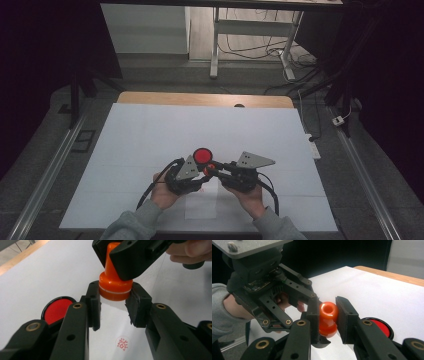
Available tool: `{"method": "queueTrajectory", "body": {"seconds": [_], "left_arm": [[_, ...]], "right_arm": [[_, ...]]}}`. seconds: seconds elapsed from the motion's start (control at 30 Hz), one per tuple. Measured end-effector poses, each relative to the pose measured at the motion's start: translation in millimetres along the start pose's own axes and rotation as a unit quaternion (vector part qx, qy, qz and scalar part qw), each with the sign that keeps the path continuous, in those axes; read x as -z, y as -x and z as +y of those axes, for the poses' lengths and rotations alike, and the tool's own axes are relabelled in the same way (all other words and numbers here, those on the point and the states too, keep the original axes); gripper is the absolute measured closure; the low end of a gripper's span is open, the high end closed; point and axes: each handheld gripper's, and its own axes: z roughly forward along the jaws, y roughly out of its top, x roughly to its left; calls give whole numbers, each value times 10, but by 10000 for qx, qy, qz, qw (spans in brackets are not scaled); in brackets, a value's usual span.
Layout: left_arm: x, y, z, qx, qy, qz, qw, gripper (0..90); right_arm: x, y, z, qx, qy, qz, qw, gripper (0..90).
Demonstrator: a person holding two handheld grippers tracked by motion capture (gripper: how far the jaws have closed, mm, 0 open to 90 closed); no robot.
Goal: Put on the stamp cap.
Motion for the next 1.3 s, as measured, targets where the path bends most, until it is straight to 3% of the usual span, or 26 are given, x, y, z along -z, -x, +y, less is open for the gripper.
{"method": "queueTrajectory", "body": {"seconds": [0.23, 0.33, 0.47, 0.83, 1.2, 1.3], "left_arm": [[-30, -15, -21, 33, -147, -47, 9999, 649], [-39, -26, -33, 96, -97, -92, 9999, 648], [-30, -17, -28, -2, -66, -19, 10000, 648], [-38, -13, -29, -5, -82, 16, 10000, 647], [-51, -11, -24, 133, -18, 1, 9999, 634], [-54, -16, -23, 169, -14, -1, 9999, 591]], "right_arm": [[-38, -13, -62, 36, -29, -74, 10000, 728], [-49, -7, -67, 29, -61, -88, 9999, 727], [-36, -15, -40, 85, -81, -100, 9999, 725], [-34, -15, -39, 99, -85, -131, 9998, 723], [-27, -12, -32, 170, -66, -154, 9997, 722], [-24, -11, -28, 180, -54, -171, 9997, 723]]}}
